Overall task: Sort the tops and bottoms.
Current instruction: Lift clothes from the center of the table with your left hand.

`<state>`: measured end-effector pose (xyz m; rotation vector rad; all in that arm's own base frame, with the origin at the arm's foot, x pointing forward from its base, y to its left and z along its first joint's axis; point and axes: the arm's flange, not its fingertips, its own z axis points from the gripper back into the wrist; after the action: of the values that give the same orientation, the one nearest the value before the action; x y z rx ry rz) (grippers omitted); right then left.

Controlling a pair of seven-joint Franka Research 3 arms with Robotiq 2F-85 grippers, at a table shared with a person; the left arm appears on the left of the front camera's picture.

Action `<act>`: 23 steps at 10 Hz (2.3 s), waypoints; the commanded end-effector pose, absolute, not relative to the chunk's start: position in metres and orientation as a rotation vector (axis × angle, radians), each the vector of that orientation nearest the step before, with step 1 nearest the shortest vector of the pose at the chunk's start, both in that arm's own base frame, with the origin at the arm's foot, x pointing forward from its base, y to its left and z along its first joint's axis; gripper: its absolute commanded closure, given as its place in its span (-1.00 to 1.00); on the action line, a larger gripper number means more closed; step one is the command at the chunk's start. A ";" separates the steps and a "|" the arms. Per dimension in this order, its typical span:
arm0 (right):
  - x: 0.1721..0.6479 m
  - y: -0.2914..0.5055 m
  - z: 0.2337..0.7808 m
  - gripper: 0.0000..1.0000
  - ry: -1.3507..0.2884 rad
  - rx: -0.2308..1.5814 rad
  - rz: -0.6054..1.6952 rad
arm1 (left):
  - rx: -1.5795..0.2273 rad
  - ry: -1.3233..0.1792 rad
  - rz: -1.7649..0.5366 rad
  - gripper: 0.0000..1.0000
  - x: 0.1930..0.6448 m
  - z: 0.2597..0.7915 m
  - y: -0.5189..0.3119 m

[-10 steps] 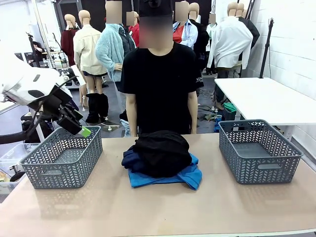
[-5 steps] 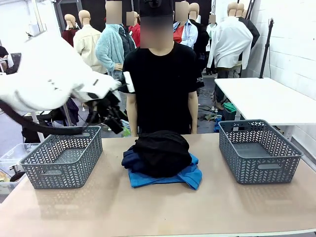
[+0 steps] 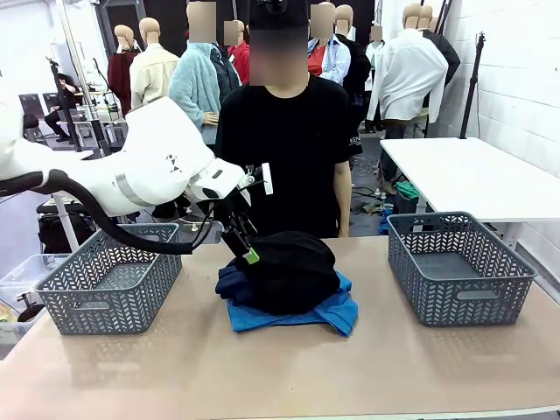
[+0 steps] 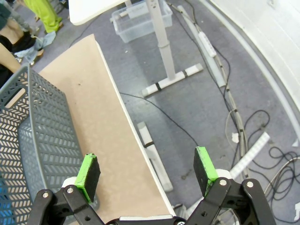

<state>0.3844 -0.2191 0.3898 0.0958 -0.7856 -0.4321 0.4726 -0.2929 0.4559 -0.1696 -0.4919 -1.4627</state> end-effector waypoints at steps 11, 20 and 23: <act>0.384 -0.217 0.393 -1.00 -0.777 0.092 -0.439 | -0.149 -0.340 -1.399 -1.00 0.526 0.418 -0.313; 0.384 -0.217 0.393 -1.00 -0.777 0.092 -0.439 | -0.142 -0.351 -1.423 0.96 0.532 0.403 -0.314; 0.384 -0.217 0.393 -1.00 -0.777 0.092 -0.439 | -0.165 -0.345 -1.424 1.00 0.531 0.403 -0.313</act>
<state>0.3843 -0.2193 0.3899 0.0953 -0.7858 -0.4325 0.5289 -0.3155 0.4050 -0.1560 -0.3455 -1.4247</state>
